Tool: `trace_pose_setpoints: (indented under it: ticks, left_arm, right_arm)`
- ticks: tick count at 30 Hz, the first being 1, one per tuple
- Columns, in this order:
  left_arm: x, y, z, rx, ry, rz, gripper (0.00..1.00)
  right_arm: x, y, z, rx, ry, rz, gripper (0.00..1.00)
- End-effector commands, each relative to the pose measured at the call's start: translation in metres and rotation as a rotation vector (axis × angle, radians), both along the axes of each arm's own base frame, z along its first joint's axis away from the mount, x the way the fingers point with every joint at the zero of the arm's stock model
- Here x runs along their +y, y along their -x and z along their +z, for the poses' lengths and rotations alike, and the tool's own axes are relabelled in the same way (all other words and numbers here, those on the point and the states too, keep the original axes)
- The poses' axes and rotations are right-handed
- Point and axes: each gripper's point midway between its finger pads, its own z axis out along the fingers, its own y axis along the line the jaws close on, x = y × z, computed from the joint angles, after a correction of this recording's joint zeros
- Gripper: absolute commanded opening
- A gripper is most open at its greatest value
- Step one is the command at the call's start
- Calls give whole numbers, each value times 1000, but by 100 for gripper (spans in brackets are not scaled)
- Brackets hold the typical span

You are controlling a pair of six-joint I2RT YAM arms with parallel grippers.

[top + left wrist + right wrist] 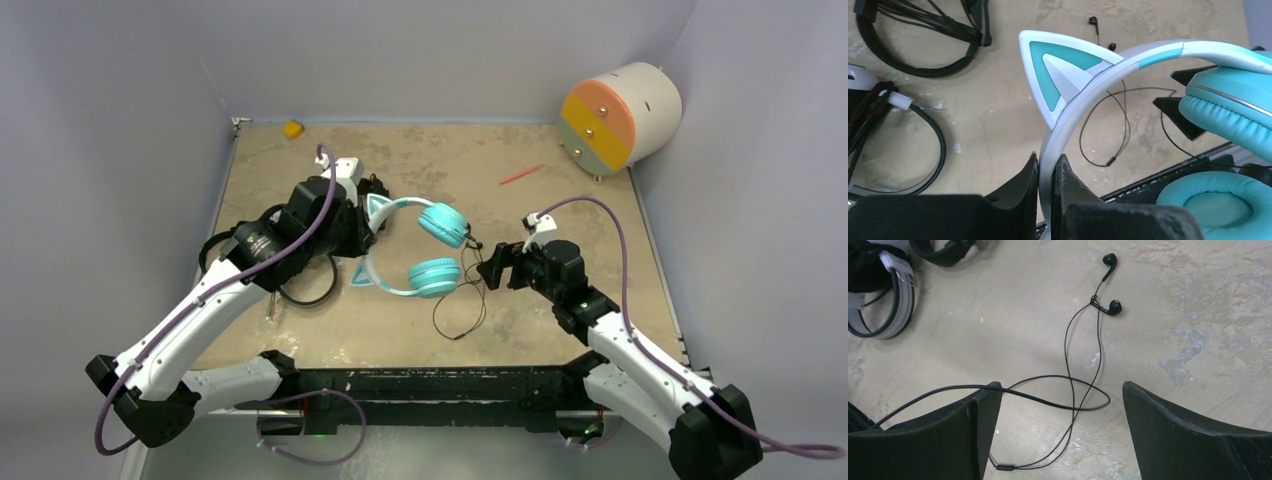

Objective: Wrap the headphones
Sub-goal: Pick up the headphones from the center of the board, then wrap the headphones cable around the headphones.

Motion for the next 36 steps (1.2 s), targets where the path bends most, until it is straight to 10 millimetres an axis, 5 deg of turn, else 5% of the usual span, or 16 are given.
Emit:
trace_pose_setpoints:
  ticks: [1, 5, 9, 11, 13, 17, 25, 32, 36]
  left_arm:
    - [-22, 9, 57, -92, 181, -107, 0]
    - [-30, 13, 63, -82, 216, -147, 0]
    - [-45, 25, 68, -63, 266, -250, 0]
    - [-54, 31, 65, -47, 284, -318, 0]
    - [-63, 39, 64, -27, 313, -379, 0]
    - [-77, 54, 70, -20, 392, -487, 0]
    - [-87, 75, 85, -4, 469, -617, 0]
    - [-82, 65, 90, -12, 458, -540, 0]
    - [-77, 49, 92, -18, 424, -465, 0]
  right_arm:
    - [20, -14, 22, -100, -3, 112, 92]
    - [35, -10, 33, -182, -40, 212, 86]
    - [36, -7, 30, -167, -66, 206, 58]
    - [38, -6, 36, -188, -78, 220, 52]
    - [44, -1, 45, -215, -92, 270, 54]
    - [57, 8, 61, -262, -98, 399, 71]
    - [76, 26, 80, -332, -185, 559, 68]
    - [83, 58, 90, -437, -254, 718, 79]
    - [77, 56, 85, -447, -233, 671, 80]
